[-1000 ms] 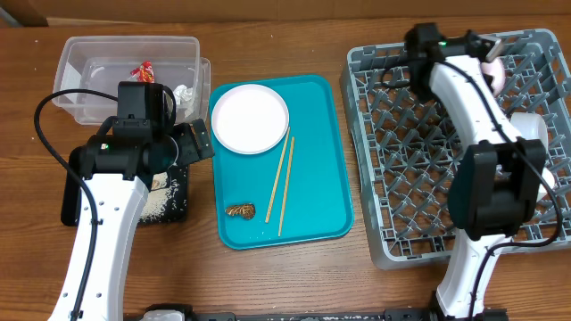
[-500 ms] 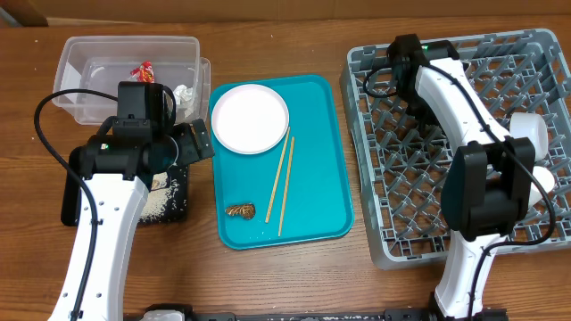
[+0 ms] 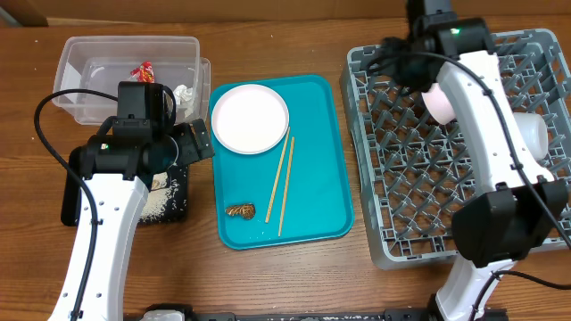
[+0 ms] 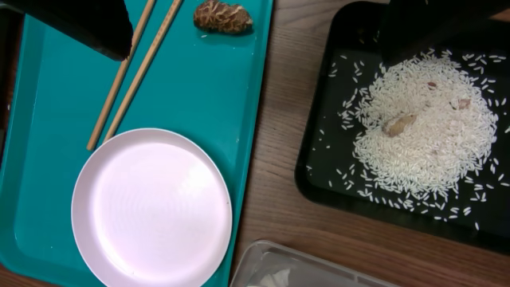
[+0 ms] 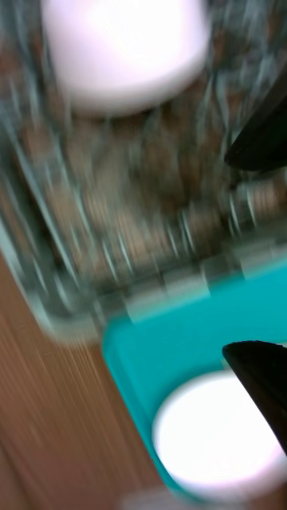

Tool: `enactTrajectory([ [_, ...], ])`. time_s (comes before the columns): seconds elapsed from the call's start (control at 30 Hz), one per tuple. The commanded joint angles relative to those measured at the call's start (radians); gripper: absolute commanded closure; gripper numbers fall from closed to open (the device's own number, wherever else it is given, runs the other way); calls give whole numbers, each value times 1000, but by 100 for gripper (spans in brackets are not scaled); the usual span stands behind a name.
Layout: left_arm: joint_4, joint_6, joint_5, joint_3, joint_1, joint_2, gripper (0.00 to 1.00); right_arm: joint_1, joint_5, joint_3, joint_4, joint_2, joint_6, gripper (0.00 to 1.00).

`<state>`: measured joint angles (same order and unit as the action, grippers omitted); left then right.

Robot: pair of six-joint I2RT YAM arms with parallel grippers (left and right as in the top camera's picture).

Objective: Sort waste into correct bins and load items into the dishwasher
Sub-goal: 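Carry the pink bowl into the dish rack and release it, then grasp the white plate edge on the teal tray with the right gripper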

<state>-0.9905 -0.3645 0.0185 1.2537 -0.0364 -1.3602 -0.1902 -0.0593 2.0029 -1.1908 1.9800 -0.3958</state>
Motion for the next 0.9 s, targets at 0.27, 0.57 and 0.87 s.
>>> enactTrajectory([
  [0.27,3,-6,8,11,3,-8,0,-245,-60,6,152,170,96,30],
  [0.57,-3,-6,8,10,3,-8,0,-331,-4,6,251,325,85,33],
  [0.87,-4,-6,8,10,3,-8,0,-339,-1,4,335,411,82,55],
])
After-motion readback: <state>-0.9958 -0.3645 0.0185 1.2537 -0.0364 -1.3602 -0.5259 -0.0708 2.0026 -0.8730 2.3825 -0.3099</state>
